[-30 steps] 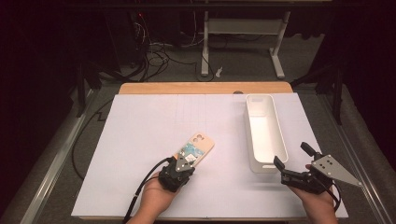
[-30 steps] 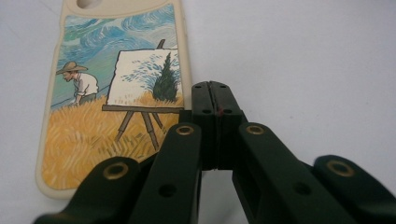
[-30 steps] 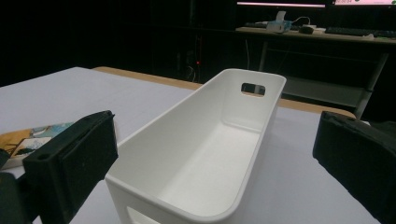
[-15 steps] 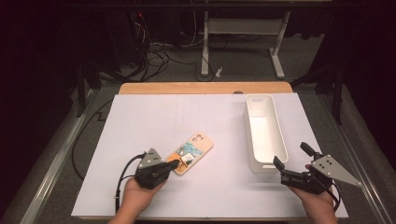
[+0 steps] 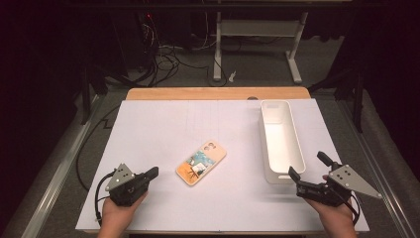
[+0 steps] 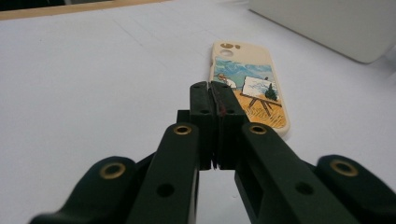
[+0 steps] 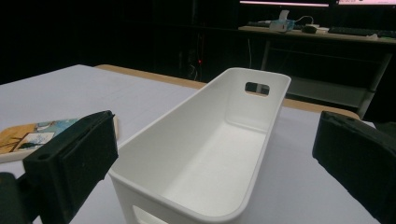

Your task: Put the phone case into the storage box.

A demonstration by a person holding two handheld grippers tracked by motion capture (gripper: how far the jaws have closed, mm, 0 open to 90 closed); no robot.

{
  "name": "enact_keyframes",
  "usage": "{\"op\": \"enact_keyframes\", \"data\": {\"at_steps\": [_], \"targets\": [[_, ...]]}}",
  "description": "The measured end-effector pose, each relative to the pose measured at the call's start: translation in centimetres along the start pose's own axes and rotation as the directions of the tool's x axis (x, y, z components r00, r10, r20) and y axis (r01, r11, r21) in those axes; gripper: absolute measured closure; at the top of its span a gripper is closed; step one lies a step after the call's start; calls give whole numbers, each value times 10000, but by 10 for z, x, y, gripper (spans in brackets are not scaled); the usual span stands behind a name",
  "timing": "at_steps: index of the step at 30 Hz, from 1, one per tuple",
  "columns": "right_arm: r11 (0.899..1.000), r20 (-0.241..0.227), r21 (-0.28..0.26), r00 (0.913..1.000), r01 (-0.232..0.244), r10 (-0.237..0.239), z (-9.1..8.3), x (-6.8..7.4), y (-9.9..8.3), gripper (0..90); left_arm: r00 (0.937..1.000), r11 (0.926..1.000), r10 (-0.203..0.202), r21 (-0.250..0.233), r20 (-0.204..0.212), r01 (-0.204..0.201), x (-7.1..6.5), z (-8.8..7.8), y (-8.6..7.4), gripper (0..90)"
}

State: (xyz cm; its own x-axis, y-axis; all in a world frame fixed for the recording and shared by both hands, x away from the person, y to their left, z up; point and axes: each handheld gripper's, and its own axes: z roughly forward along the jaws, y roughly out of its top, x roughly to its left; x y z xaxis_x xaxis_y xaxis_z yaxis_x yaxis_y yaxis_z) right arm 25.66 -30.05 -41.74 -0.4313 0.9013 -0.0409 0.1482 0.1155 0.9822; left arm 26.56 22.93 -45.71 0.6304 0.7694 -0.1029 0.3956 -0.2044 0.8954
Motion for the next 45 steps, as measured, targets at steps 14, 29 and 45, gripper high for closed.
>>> {"op": "enact_keyframes", "data": {"at_steps": [14,29,45], "targets": [[10000,-7,16,10000,13,-13,0,-1,0,5,9996,9991,262,-334,74,-260,-2,3,-2,309],[10000,-18,9,10000,37,-37,0,-1,0,5,9998,9989,-55,-474,-173,46,-2,2,3,2],[10000,4,-33,10000,-28,28,-2,-2,0,5,9996,9238,115,3824,275,-211,4,16,37,7]]}}
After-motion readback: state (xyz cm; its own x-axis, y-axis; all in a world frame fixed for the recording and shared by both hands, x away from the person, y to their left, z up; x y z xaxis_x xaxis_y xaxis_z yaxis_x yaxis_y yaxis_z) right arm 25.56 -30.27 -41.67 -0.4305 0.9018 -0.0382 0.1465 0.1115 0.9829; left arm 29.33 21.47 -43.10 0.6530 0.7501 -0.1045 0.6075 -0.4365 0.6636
